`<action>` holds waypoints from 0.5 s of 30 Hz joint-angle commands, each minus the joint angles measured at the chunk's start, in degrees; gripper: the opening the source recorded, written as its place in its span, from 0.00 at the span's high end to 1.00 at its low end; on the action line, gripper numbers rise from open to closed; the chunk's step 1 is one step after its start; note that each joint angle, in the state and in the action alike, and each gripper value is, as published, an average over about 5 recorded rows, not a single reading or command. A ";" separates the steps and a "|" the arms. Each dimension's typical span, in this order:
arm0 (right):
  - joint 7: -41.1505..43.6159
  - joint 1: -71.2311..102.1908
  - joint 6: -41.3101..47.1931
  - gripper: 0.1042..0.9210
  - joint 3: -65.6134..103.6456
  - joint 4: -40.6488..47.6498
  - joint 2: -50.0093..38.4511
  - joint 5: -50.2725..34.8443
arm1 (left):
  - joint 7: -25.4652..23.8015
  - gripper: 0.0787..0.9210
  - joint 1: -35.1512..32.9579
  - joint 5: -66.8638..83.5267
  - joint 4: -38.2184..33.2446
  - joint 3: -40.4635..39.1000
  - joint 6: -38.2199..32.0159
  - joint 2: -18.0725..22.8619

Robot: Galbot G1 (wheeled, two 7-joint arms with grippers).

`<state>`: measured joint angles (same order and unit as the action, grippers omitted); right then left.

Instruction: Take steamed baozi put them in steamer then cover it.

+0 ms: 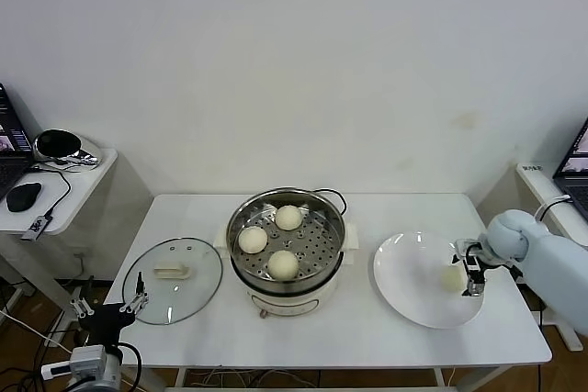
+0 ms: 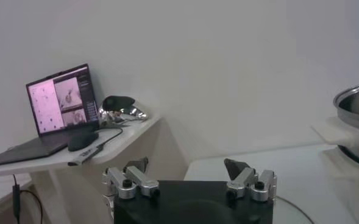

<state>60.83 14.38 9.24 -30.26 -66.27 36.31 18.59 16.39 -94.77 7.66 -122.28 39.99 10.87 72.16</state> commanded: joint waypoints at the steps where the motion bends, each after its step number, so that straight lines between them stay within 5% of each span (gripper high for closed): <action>1: -0.33 0.79 0.04 0.18 1.03 1.66 1.84 0.73 | 0.02 0.12 -0.03 -0.03 -0.09 0.01 -0.05 0.02; 15: 1.90 -7.94 2.19 0.43 -6.72 -4.88 -3.26 -3.69 | 0.06 0.12 0.02 0.17 -0.22 0.23 -0.15 -0.28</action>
<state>61.93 11.81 10.51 -32.03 -67.72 35.74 17.64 16.45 -94.82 7.78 -122.55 40.26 10.73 71.99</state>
